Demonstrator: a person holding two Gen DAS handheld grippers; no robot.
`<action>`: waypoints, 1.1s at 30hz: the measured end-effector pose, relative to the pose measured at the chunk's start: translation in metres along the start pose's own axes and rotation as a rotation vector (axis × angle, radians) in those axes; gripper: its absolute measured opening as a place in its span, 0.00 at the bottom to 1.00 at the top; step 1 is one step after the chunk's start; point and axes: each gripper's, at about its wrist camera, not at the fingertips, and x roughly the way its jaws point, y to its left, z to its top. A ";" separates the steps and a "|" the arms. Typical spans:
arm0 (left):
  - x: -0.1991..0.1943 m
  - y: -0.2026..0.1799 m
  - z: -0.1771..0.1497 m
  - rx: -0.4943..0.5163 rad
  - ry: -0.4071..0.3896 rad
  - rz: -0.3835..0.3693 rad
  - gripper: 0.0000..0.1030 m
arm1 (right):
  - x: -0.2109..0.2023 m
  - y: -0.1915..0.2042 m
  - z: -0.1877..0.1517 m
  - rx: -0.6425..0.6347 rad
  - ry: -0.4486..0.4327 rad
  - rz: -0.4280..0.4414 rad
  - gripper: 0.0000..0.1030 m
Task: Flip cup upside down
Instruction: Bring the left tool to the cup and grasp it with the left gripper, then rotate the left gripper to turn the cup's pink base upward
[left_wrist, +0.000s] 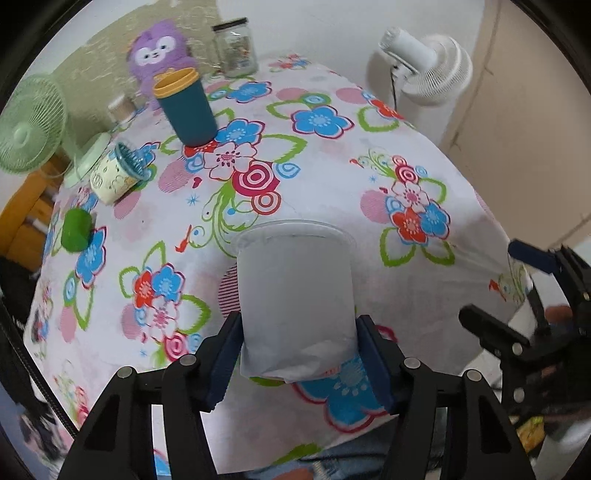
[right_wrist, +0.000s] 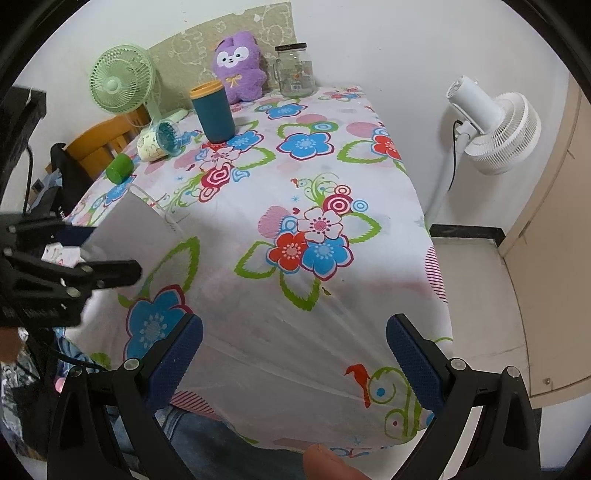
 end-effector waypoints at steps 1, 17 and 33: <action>-0.002 0.002 0.002 0.018 0.013 0.013 0.62 | 0.000 0.001 0.000 0.000 -0.002 0.004 0.98; 0.003 0.010 0.024 0.281 0.373 0.081 0.62 | 0.005 0.012 0.003 -0.027 -0.024 0.058 0.98; 0.038 0.004 0.033 0.532 0.757 0.229 0.63 | 0.008 0.034 -0.004 -0.102 -0.040 0.116 0.98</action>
